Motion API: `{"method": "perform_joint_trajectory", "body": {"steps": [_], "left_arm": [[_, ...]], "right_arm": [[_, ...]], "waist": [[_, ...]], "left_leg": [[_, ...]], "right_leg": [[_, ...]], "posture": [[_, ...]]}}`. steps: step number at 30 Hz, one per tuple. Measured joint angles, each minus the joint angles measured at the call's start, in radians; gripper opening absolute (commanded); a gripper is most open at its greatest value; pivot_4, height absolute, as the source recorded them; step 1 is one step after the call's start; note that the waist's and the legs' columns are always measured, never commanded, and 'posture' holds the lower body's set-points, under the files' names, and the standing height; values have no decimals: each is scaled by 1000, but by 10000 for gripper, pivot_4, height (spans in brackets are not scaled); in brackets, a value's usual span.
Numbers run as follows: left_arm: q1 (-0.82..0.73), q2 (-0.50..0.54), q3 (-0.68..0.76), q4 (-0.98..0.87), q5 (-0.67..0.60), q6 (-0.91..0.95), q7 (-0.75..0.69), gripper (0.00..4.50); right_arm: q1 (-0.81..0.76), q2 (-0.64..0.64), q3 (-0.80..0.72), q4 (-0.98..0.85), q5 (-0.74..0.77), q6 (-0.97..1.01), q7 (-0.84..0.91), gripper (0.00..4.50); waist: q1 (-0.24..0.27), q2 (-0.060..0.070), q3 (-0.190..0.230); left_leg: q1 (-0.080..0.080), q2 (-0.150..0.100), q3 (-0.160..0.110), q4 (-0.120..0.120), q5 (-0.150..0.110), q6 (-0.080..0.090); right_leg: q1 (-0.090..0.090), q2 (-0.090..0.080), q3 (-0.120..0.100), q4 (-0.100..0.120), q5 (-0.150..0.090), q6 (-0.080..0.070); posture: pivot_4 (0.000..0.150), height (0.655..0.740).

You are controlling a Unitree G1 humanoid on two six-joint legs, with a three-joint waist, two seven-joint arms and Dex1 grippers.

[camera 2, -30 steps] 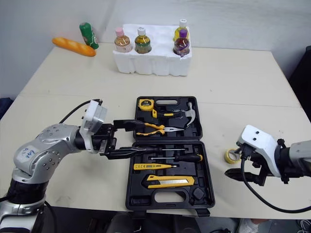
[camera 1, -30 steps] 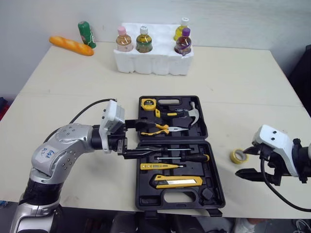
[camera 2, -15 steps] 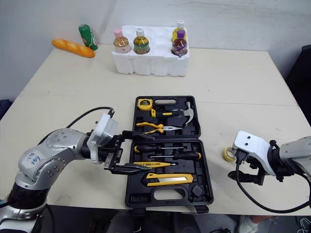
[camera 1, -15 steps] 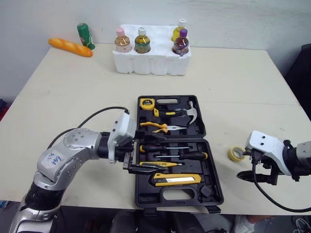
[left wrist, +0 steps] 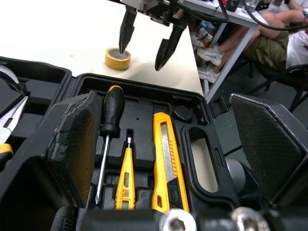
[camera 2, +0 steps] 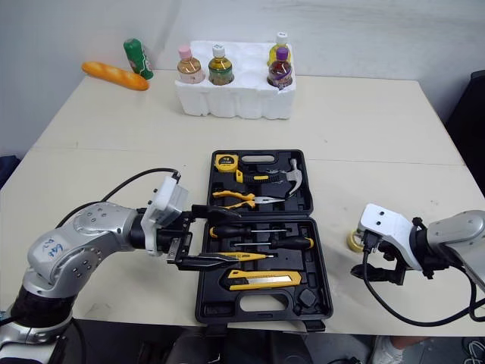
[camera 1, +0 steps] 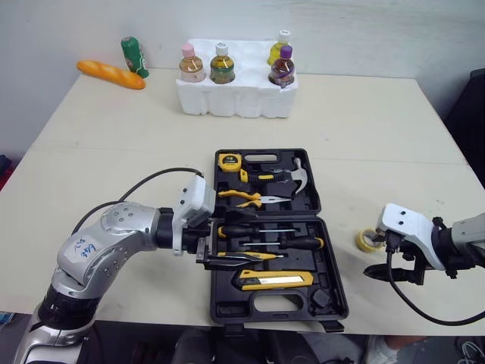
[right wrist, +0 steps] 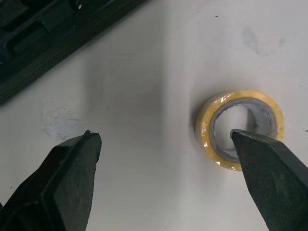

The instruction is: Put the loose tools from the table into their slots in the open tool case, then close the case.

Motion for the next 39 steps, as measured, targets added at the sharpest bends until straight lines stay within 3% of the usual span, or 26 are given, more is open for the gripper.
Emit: {"method": "perform_joint_trajectory", "body": {"steps": [23, 31, 34, 39], "left_arm": [[10, -24, 18, -8, 1, -32, 28, 44805], [-15, -72, 3, -3, 53, -108, 23, 44805], [-13, -56, -21, -3, 57, -109, -9, 45000], [-13, -55, -25, -2, 61, -117, -17, 45000]], "right_arm": [[-68, 51, 90, 86, -95, -28, 53, 45000], [-64, 64, 87, 92, -109, -28, 54, 45000], [-63, 63, 87, 112, -127, -48, 56, 35886], [-51, 64, 87, 130, -150, -74, 56, 10239]], "waist": [[0, 0, 0], [1, 0, 0], [0, 0, 0], [0, 0, 0]], "left_leg": [[0, 0, 0, 1, 0, 0], [0, 0, 0, 1, 0, 0], [0, 0, 1, 1, 0, 0], [0, 0, 0, 1, 0, 0]], "right_leg": [[0, 0, 0, 1, 0, 0], [0, 0, 0, 1, 0, 0], [0, 0, 0, 1, 0, 0], [0, 0, 0, 1, 0, 0]], "posture": [[1500, 7400], [1500, 7400], [1500, 7400], [1500, 7400]]}}
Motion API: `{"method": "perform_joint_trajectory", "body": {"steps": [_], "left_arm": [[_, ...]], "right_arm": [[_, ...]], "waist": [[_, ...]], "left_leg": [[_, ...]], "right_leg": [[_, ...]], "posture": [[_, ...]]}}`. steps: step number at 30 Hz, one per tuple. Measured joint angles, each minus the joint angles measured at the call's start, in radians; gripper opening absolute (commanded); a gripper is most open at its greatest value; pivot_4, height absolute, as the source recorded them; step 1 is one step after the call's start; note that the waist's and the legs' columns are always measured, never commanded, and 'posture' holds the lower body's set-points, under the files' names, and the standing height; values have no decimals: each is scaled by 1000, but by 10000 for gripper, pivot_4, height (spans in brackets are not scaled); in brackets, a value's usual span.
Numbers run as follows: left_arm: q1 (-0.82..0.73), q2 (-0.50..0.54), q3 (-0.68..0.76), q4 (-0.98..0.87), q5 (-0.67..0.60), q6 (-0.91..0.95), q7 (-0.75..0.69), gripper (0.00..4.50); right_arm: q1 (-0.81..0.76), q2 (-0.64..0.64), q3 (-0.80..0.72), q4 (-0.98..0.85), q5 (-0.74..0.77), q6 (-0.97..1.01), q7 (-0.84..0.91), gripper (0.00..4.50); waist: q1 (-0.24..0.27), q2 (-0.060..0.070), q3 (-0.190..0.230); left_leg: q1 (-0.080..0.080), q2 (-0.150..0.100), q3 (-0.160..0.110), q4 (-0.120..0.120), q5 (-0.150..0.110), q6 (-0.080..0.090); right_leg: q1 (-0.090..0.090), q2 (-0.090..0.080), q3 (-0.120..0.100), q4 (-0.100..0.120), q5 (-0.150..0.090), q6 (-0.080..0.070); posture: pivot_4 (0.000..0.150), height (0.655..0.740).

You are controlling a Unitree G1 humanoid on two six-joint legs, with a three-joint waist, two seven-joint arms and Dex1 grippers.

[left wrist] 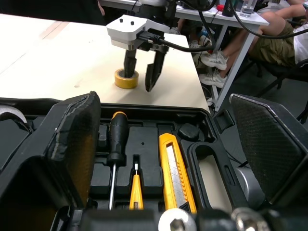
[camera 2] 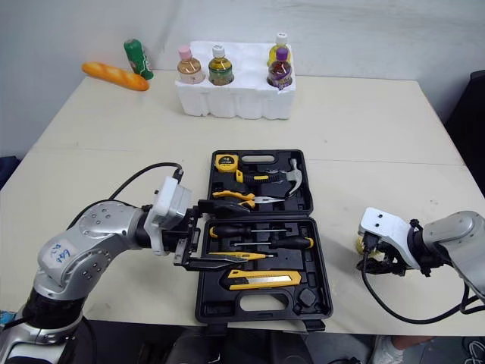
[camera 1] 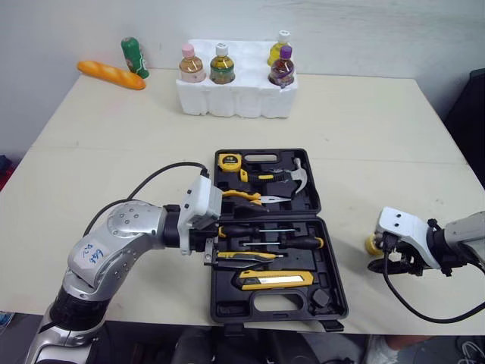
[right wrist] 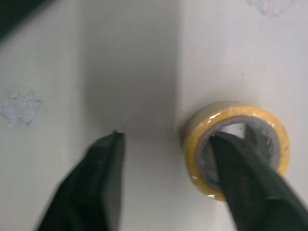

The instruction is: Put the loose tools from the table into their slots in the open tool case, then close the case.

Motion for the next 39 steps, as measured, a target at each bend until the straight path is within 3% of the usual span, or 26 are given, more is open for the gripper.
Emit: {"method": "perform_joint_trajectory", "body": {"steps": [2, 19, 30, 35, 39], "left_arm": [[0, 0, 0, 0, 0, -2, -1, 45000], [32, -8, -16, 2, 0, -43, -35, 45000], [78, 20, -37, 83, 226, -327, -98, 45000], [143, -18, 0, 58, 80, -300, -125, 45000], [178, 68, 4, 38, 79, -296, -196, 45000]], "right_arm": [[2, 0, -3, 0, -6, -10, 4, 389], [-12, -31, -97, -66, 37, -51, 99, 389], [-180, -57, -77, -163, 105, -54, 212, 389], [-190, 1, -56, -216, 217, -8, 272, 389], [-152, 14, -25, -348, 275, 41, 264, 389]], "waist": [[-1, 0, 0], [-1, 1, 0], [-1, 1, 0], [0, 1, 0], [-1, 1, 0]], "left_leg": [[0, 0, 0, 0, 0, 0], [0, 0, 0, 0, 0, 0], [0, 0, 0, 0, 0, 1], [0, 1, -1, -1, 0, 1], [0, 1, -1, -1, 0, 0]], "right_leg": [[0, 0, 0, 0, 0, 0], [0, 0, 0, 0, 0, 0], [0, -1, 0, 0, 0, -1], [-1, 0, -1, 0, -1, -2], [0, 0, -1, 0, -1, -2]], "posture": [[1500, 7400], [1500, 7400], [1500, 7400], [1500, 7400], [1500, 7400]]}}
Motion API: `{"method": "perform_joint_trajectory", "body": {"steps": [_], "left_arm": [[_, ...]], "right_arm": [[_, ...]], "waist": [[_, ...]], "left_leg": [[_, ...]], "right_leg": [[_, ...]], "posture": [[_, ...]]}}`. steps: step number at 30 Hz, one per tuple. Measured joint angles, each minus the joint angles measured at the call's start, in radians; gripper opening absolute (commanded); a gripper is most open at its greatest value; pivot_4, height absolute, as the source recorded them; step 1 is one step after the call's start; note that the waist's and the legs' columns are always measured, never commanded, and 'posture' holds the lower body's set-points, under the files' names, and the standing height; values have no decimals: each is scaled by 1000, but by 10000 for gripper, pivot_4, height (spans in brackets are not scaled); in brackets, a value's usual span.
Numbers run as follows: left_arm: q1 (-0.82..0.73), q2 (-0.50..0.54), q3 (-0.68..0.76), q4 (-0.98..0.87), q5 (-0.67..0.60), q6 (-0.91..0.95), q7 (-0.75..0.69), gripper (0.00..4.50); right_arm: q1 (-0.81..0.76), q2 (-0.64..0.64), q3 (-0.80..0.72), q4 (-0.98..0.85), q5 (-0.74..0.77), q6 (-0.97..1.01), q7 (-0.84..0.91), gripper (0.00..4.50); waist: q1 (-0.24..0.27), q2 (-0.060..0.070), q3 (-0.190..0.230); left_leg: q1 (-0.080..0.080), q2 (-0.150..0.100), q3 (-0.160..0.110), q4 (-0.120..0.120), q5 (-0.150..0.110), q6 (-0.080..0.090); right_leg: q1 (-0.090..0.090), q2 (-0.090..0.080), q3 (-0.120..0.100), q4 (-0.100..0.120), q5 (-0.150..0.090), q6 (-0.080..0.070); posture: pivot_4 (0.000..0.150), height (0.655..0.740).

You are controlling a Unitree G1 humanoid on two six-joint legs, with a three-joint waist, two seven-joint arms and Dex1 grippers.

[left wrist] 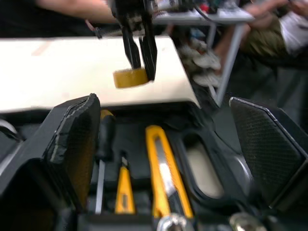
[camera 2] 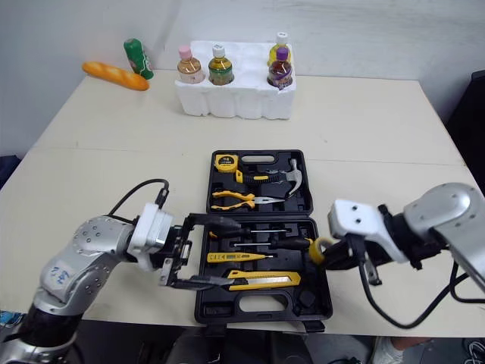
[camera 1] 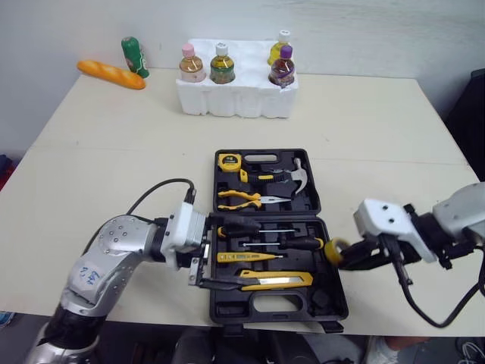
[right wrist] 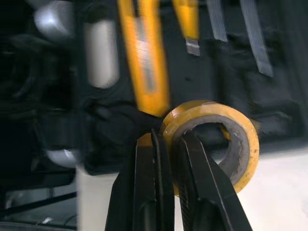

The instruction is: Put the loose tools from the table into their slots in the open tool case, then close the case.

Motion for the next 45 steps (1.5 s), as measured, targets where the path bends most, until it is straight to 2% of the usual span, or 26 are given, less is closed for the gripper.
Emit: {"method": "perform_joint_trajectory", "body": {"steps": [6, 11, 16, 21, 40, 42, 43, 44, 45], "left_arm": [[74, 43, -7, 12, 59, -76, -77, 45000], [128, 82, 21, 127, 115, -131, -100, 45000], [109, 61, 37, 109, 88, -105, -87, 45000], [99, 32, -17, 76, 96, -89, -74, 45000], [98, 37, -23, 36, 96, -35, -40, 45000], [98, 37, -23, 36, 96, -32, -39, 45000], [98, 36, -23, 36, 96, -31, -37, 45000], [97, 36, -23, 35, 95, -27, -36, 45000], [94, 38, -24, 35, 88, -8, -37, 45000]], "right_arm": [[51, 1, 56, -86, -16, 6, -33, 389], [81, -8, 125, -94, -70, -10, -53, 389], [87, -30, 148, -88, -117, -31, -55, 389], [91, -3, 168, -85, -132, -34, -77, 389], [30, 30, 247, -75, -200, -33, -81, 389], [27, 30, 250, -74, -203, -33, -76, 9293], [25, 30, 252, -73, -204, -33, -72, 11456], [24, 30, 253, -73, -205, -33, -70, 16683], [24, 30, 254, -73, -205, -34, -67, 19394]], "waist": [[-1, 0, 0], [-2, 0, 0], [0, 0, 0], [-1, 0, 0], [-2, -1, 0], [-2, -1, 0], [-2, -1, 0], [-1, -1, 0], [-1, -1, 0]], "left_leg": [[0, -1, 0, 1, 0, 1], [0, 0, 0, -1, 0, 1], [0, 0, 0, 0, -1, 1], [0, 0, 0, 0, -1, 1], [1, 0, 0, 0, -1, 1], [1, 0, 0, 0, 0, 1], [1, 0, 0, 0, -1, 1], [1, 0, 0, 0, -1, 1], [1, 0, 0, 0, -1, 1]], "right_leg": [[1, -1, 0, 0, 1, 0], [-1, -1, 0, 0, 0, -2], [0, -2, -1, -1, 0, -2], [0, -2, -1, 0, 0, -2], [1, -1, -1, 0, 1, -2], [1, -1, -1, 0, 1, -2], [1, -1, -1, 0, 1, -2], [1, -1, -1, 0, 1, -2], [1, -1, -1, 0, 1, -2]], "posture": [[1500, 7400], [1500, 7400], [1500, 7400], [1500, 7400], [1500, 7400], [1500, 7400], [1500, 7400], [1500, 7400], [1500, 7400]]}}
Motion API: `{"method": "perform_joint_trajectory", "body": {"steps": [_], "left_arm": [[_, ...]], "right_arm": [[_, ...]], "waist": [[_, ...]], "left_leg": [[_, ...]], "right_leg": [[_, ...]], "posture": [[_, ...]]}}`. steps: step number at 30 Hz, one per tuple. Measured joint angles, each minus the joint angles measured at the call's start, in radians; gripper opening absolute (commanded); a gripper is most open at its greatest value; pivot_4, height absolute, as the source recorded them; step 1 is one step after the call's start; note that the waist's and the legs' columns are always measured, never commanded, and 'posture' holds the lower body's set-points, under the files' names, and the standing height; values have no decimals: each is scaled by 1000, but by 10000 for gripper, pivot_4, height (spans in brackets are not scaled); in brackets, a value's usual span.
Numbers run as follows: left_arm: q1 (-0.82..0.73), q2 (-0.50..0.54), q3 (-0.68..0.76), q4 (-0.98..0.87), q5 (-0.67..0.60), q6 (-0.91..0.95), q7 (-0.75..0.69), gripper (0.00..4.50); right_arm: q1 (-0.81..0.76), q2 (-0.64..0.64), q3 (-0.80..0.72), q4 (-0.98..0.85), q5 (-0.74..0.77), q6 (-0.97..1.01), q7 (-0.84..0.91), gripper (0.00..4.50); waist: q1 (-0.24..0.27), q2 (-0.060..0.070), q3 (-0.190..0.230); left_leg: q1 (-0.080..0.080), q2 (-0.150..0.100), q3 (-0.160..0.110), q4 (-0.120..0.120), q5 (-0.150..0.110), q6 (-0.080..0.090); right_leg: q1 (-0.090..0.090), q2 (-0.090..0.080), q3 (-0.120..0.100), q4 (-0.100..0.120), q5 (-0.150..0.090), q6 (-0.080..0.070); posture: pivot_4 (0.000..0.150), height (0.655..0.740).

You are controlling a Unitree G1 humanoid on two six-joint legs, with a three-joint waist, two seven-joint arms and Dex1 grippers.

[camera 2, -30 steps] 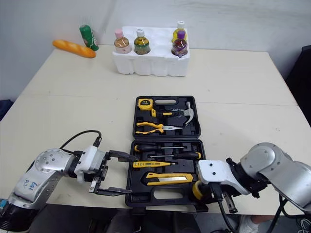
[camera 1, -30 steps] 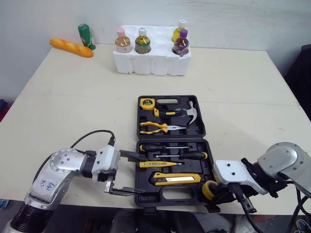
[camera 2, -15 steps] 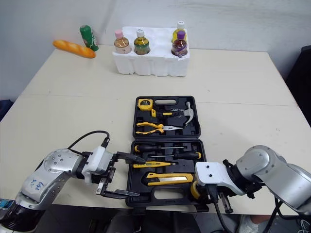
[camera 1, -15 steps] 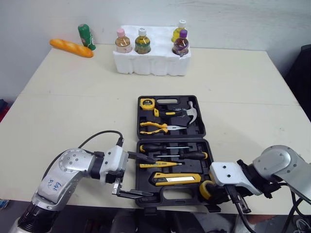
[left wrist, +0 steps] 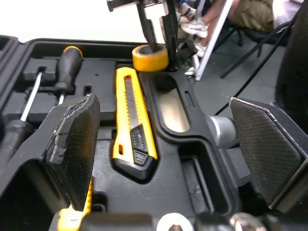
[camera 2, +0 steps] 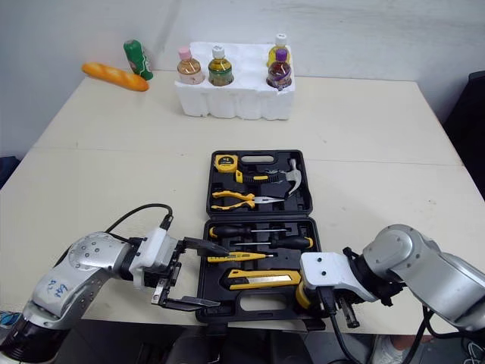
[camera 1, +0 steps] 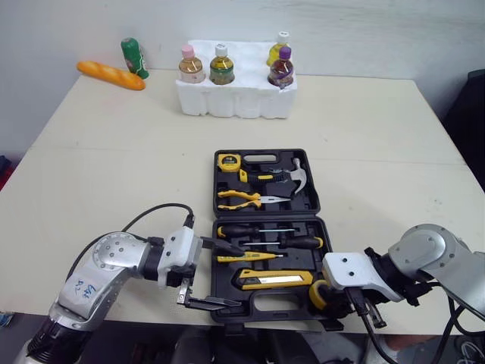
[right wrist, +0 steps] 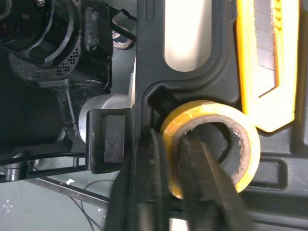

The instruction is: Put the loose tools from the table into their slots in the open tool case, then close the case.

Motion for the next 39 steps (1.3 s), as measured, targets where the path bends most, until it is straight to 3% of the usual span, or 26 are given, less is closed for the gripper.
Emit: {"method": "perform_joint_trajectory", "body": {"steps": [12, 17, 21, 24, 26, 39], "left_arm": [[2, 2, -7, -35, -31, 64, 6, 45000], [13, -3, -6, -36, -30, 54, 9, 45000], [19, -9, -6, -36, -28, 41, 19, 45000], [19, -15, -7, -36, -27, 39, 24, 45000], [16, -16, -11, -35, -25, 38, 22, 45000], [-34, -21, -11, 5, -15, 0, 4, 45000]], "right_arm": [[159, -107, -178, 12, 97, -49, 96, 19394], [226, -41, -447, 87, 231, -59, 104, 19394], [289, -16, -563, 100, 277, -42, 95, 19394], [308, 42, -595, 105, 292, -40, 48, 10647], [310, 77, -610, 105, 312, -37, 27, 752], [423, 238, -635, 66, 358, -86, -66, 752]], "waist": [[-1, 0, 0], [3, 0, 0], [5, 0, 0], [4, 0, 0], [4, 0, 0], [2, 0, 0]], "left_leg": [[-1, 0, 0, 0, 0, 0], [0, 0, 0, 0, 0, 0], [-1, 0, 0, -1, 0, 0], [-1, 0, 0, 0, 0, 0], [-1, 0, 0, 0, 0, 0], [-1, 0, 0, 0, 1, -1]], "right_leg": [[-1, 1, 0, -1, 0, -1], [0, 1, 0, -1, 0, 0], [0, 1, 0, -1, 0, 0], [0, 1, 0, -1, 0, 0], [0, 1, 0, -1, 0, 0], [0, 2, 1, -1, 0, 1]], "posture": [[1500, 7400], [1500, 7400], [1500, 7400], [1500, 7400], [1500, 7400], [1500, 7400]]}}
